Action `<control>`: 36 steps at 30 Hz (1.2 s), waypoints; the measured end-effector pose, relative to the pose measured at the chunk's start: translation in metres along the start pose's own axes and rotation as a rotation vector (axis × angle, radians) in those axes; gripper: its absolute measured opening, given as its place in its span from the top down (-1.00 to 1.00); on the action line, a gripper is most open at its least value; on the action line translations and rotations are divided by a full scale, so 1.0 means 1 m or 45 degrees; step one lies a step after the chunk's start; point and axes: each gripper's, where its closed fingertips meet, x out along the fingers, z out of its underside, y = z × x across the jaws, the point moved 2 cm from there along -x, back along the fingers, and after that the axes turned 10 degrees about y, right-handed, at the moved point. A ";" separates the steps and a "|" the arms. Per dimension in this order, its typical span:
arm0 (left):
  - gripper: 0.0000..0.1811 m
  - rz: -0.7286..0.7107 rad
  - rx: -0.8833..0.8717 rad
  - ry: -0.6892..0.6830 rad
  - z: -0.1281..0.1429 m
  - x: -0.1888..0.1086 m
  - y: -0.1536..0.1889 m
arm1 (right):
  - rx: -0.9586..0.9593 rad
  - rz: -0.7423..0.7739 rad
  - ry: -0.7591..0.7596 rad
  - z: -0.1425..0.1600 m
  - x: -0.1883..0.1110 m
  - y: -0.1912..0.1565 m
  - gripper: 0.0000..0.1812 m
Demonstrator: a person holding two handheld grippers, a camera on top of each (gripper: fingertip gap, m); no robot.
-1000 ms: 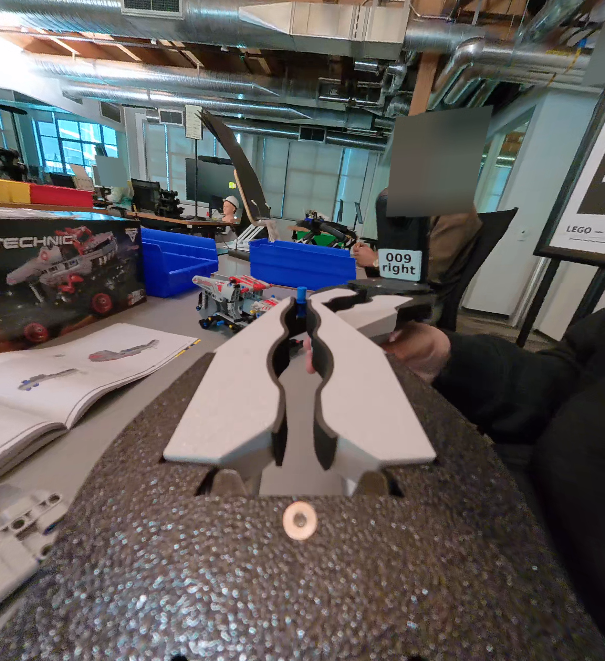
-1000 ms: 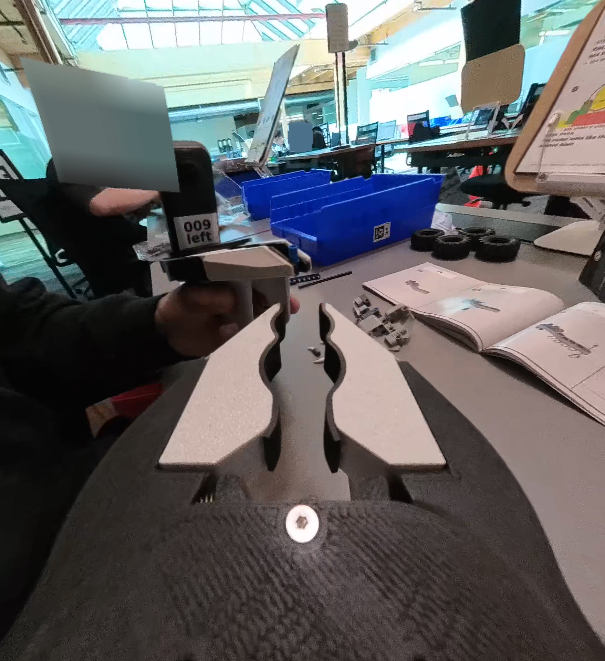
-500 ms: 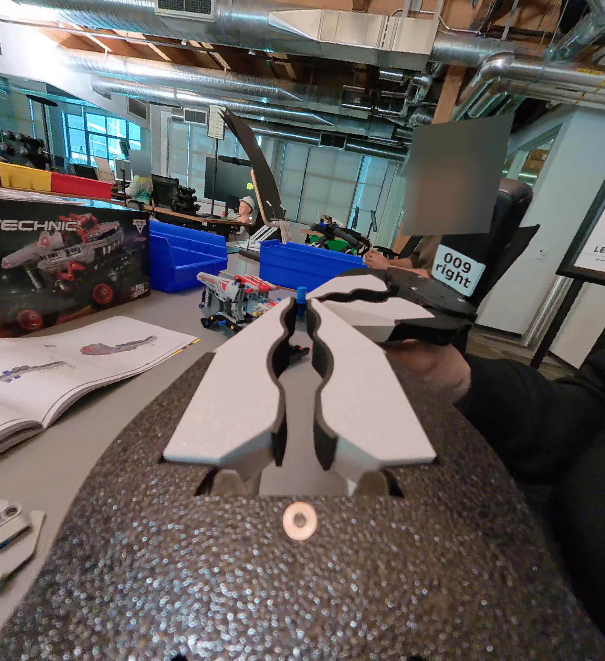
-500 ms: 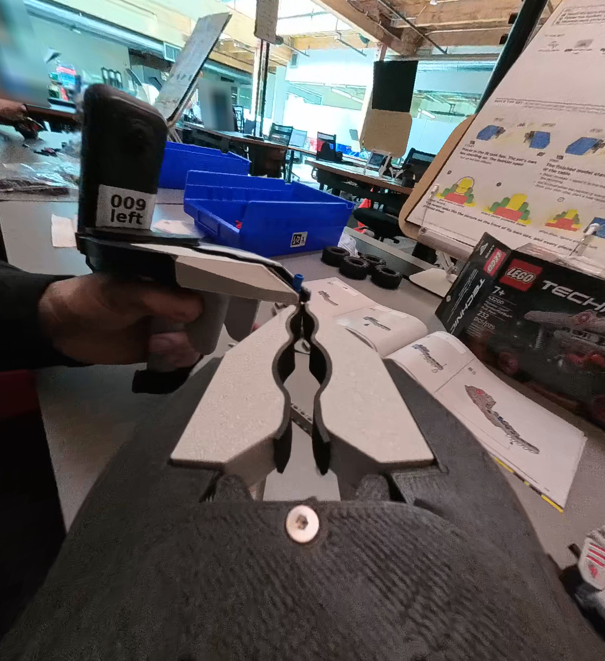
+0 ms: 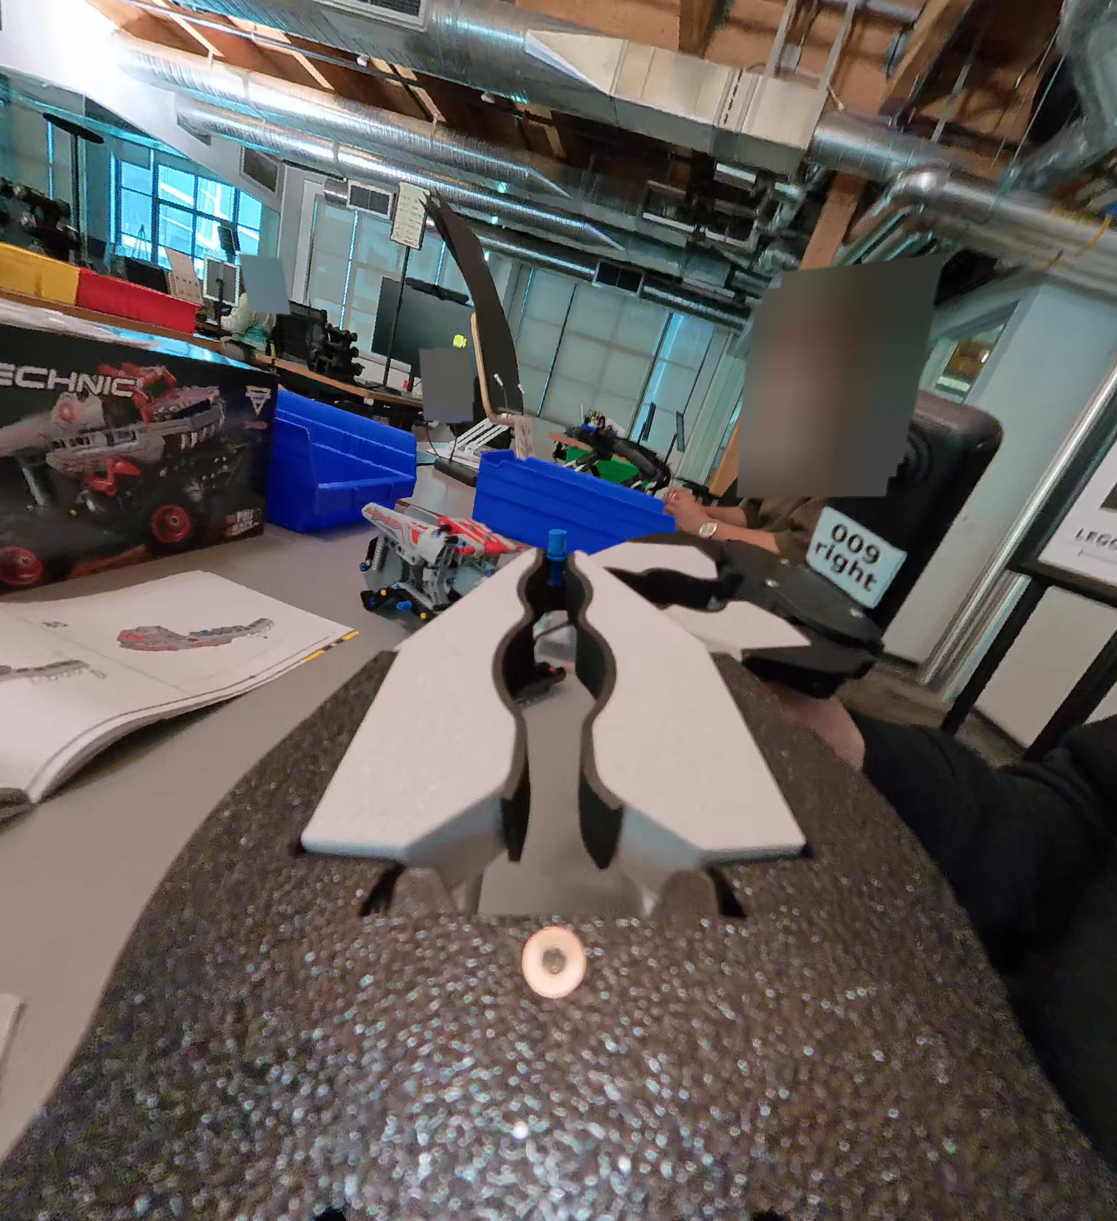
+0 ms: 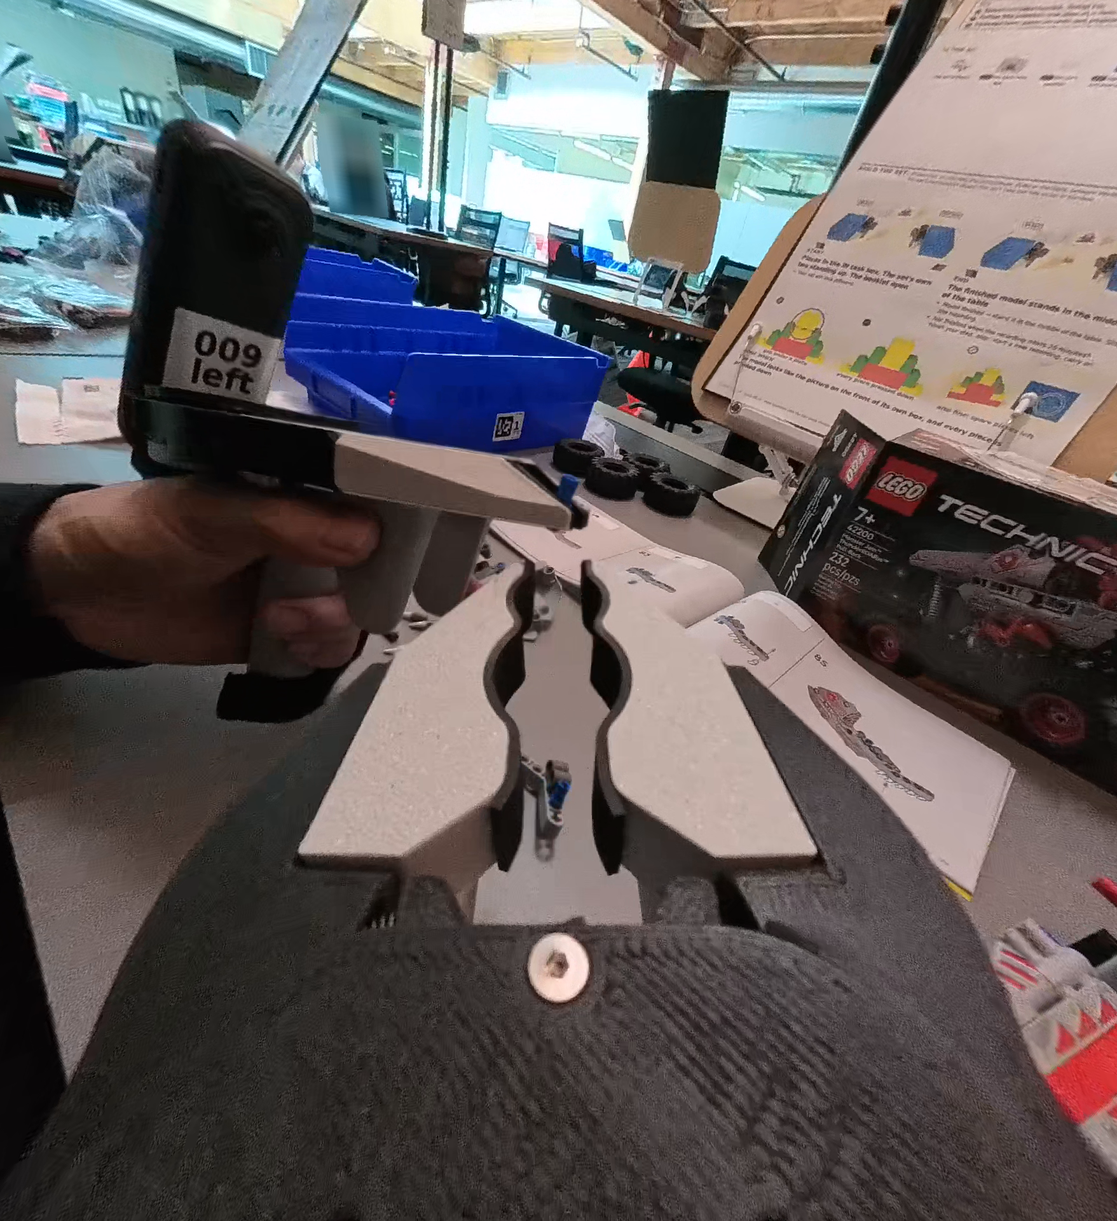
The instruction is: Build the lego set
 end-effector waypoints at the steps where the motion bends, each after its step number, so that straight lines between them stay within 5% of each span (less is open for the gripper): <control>1: 0.98 0.001 -0.043 0.023 0.000 -0.001 0.002 | 0.010 0.002 -0.001 0.001 0.002 -0.002 0.83; 8: 0.98 0.018 -0.132 0.059 0.005 -0.001 0.006 | -0.014 0.068 0.019 -0.001 0.005 -0.003 0.96; 21: 0.98 -0.002 0.053 -0.021 0.004 -0.008 -0.003 | -0.185 0.062 -0.053 0.007 0.005 -0.007 1.00; 29: 0.98 -0.069 -0.168 0.104 0.007 -0.004 -0.003 | -0.038 0.119 0.013 0.004 0.010 -0.006 0.83; 36: 0.97 -0.055 -0.254 0.143 0.009 0.001 0.001 | -0.124 0.248 -0.002 0.000 0.001 0.010 1.00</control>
